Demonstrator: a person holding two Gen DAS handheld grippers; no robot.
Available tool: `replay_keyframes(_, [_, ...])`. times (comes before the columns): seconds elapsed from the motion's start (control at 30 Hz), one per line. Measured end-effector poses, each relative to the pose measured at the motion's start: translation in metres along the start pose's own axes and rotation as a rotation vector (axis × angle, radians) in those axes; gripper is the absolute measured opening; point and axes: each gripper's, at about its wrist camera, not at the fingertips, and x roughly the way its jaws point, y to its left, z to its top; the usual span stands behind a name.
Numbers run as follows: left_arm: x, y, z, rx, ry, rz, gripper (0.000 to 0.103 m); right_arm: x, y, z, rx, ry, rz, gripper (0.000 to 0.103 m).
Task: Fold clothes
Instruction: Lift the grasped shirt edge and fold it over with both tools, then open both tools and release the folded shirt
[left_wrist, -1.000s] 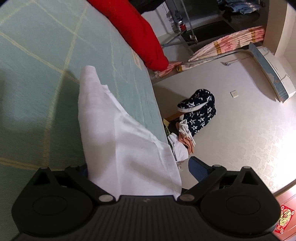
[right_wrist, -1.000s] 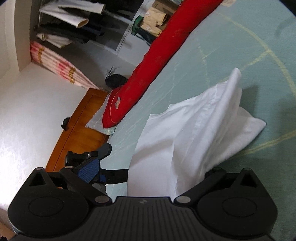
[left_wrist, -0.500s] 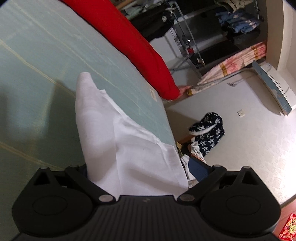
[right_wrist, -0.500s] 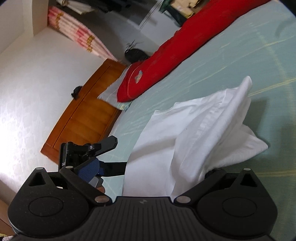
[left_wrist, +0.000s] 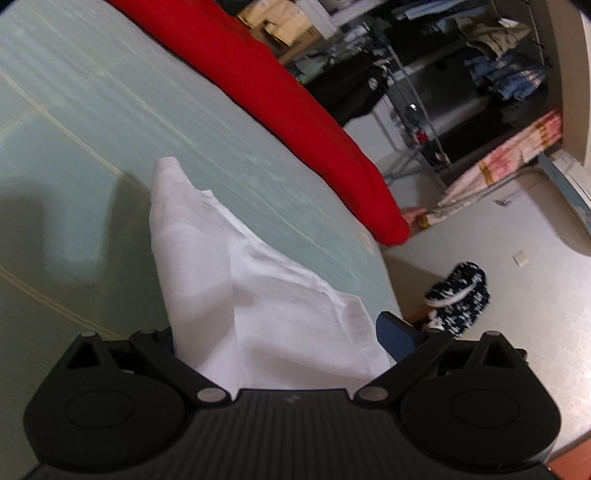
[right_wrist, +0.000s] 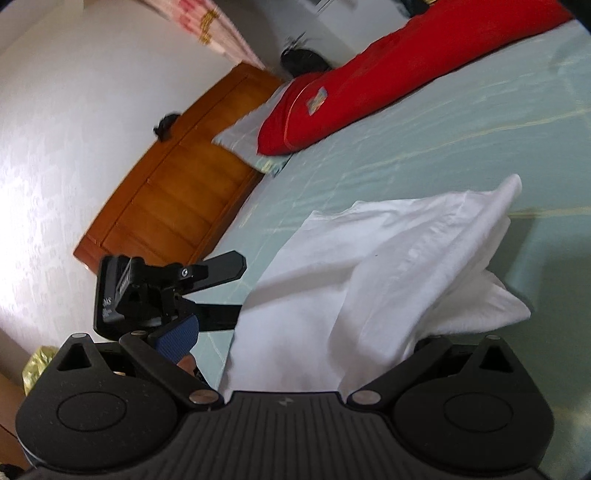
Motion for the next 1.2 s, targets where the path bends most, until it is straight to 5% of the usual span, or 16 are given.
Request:
replay_keyframes(0.4, [-0.049,0.059,0.059,-0.017,-0.065,0.164,0.097,0.129,0.038,0.026,-0.106,0.092,0.019,0.103])
replay_keyframes(0.7, [-0.068,0.093,0.084,-0.028,-0.123,0.232,0.097,0.185,0.056,0.020,-0.128,0.053,0.041,0.103])
replay_keyframes(0.87, [-0.069,0.118,0.087,-0.052,-0.148,0.294,0.097,0.204,0.055,0.003,-0.141,0.061,0.027,0.103])
replay_keyframes(1.03, [-0.073,0.125,0.075,-0.011,-0.215,0.448,0.097,0.204,0.048,-0.006,-0.173,0.088,-0.001,0.103])
replay_keyframes(1.2, [-0.096,0.106,0.054,0.058,-0.280,0.438,0.097,0.181,0.010,0.005,-0.057,0.063,-0.012,0.103])
